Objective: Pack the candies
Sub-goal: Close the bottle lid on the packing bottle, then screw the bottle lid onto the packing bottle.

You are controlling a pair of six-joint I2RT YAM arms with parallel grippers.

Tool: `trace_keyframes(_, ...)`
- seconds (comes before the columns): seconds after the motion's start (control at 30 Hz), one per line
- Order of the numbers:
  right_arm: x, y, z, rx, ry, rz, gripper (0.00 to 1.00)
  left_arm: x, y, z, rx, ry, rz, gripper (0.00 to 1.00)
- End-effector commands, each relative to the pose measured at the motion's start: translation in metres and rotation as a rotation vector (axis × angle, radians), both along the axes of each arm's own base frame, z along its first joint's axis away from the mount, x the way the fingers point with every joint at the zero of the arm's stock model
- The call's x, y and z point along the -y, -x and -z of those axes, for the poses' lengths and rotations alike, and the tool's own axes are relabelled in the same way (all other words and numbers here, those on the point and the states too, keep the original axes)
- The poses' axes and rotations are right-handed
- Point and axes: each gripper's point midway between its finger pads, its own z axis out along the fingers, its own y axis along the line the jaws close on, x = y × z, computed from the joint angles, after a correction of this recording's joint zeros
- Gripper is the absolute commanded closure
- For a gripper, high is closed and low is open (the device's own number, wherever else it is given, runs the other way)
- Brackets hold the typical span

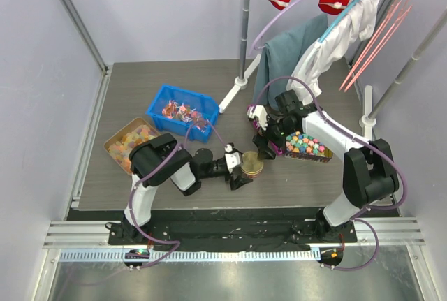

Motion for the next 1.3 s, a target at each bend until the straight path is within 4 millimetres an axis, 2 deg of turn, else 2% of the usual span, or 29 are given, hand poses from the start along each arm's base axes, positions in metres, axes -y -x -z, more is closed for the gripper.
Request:
trace_keyframes(0.0,-0.016,0.012,-0.015,-0.076,-0.097,-0.082,0.05,0.008,-0.021,-0.036,0.153,0.120,-0.065,0.00)
trace_keyframes(0.17,-0.022,0.019,-0.011,-0.136,-0.120,-0.111,0.07,0.007,-0.026,-0.037,0.145,0.123,-0.097,0.01)
trace_keyframes(0.3,-0.023,0.019,-0.010,-0.144,-0.130,-0.115,0.10,0.009,-0.021,-0.035,0.141,0.119,-0.079,0.06)
trace_keyframes(0.43,-0.026,0.020,-0.009,-0.156,-0.145,-0.122,0.15,0.007,-0.021,-0.030,0.153,0.105,-0.077,0.18)
trace_keyframes(0.47,-0.027,0.020,-0.010,-0.156,-0.150,-0.124,0.17,0.007,-0.021,-0.031,0.157,0.105,-0.078,0.24)
trace_keyframes(0.57,-0.030,0.018,-0.011,-0.162,-0.168,-0.115,0.21,0.006,-0.021,-0.030,0.156,0.104,-0.076,0.31)
trace_keyframes(0.87,-0.029,0.002,-0.001,-0.128,-0.144,-0.039,0.43,0.006,-0.023,-0.030,0.164,0.100,-0.085,0.28)
trace_keyframes(1.07,-0.020,-0.003,0.006,-0.093,-0.088,-0.007,0.44,0.006,-0.023,-0.028,0.161,0.098,-0.085,0.27)
trace_keyframes(1.2,-0.022,-0.006,0.002,-0.072,-0.100,0.004,0.45,0.007,-0.023,-0.029,0.162,0.100,-0.083,0.27)
trace_keyframes(1.27,-0.020,-0.008,0.004,-0.069,-0.092,0.010,0.48,0.006,-0.023,-0.029,0.163,0.099,-0.085,0.26)
